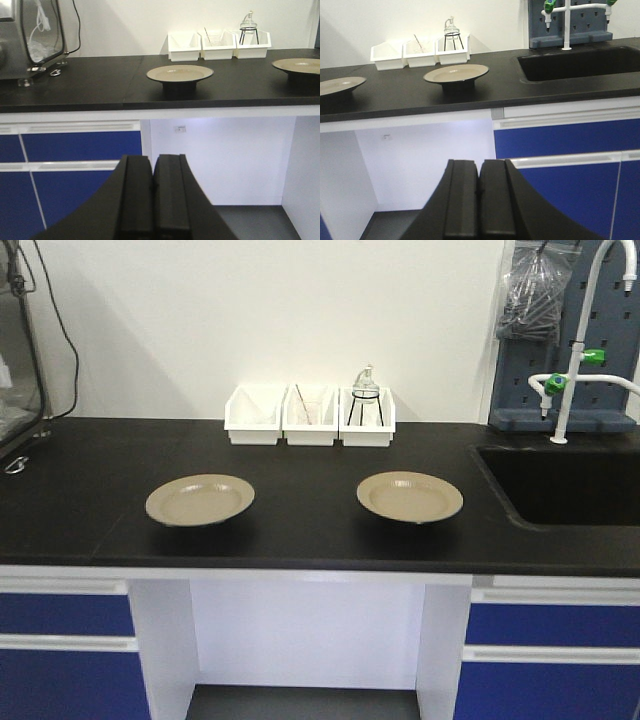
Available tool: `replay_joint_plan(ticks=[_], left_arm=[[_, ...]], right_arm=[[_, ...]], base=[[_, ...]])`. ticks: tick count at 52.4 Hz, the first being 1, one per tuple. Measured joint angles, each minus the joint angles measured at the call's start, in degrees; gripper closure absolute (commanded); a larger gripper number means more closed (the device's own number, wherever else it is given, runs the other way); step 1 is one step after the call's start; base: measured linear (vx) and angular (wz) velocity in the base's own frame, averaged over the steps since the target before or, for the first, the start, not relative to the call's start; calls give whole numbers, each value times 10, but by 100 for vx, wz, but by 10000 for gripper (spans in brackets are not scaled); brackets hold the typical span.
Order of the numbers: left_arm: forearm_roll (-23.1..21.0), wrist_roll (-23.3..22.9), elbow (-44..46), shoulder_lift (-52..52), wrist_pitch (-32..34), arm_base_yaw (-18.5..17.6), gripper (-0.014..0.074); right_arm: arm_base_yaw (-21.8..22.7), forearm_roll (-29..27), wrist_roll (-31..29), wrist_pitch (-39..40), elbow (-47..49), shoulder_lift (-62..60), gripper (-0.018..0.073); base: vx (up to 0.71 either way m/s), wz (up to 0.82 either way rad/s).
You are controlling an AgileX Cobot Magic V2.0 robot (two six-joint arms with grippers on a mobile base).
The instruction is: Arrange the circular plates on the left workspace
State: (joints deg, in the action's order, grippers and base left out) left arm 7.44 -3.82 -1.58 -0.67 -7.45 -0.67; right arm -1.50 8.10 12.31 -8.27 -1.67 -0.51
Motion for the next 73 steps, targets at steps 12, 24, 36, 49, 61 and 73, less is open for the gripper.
replay_joint_plan(ticks=[12,24,36,49,61,73], left_arm=[[0,0,0,0,0,0,594],[0,0,0,0,0,0,594],[0,0,0,0,0,0,594],[0,0,0,0,0,0,594],[0,0,0,0,0,0,594],[0,0,0,0,0,0,594]], right_arm=[[0,0,0,0,0,0,563],[0,0,0,0,0,0,563],[0,0,0,0,0,0,563],[0,0,0,0,0,0,563],[0,0,0,0,0,0,563],[0,0,0,0,0,0,563]], base=[[53,-2],[54,0],[51,-2],[42,2],[29,1],[17,3]])
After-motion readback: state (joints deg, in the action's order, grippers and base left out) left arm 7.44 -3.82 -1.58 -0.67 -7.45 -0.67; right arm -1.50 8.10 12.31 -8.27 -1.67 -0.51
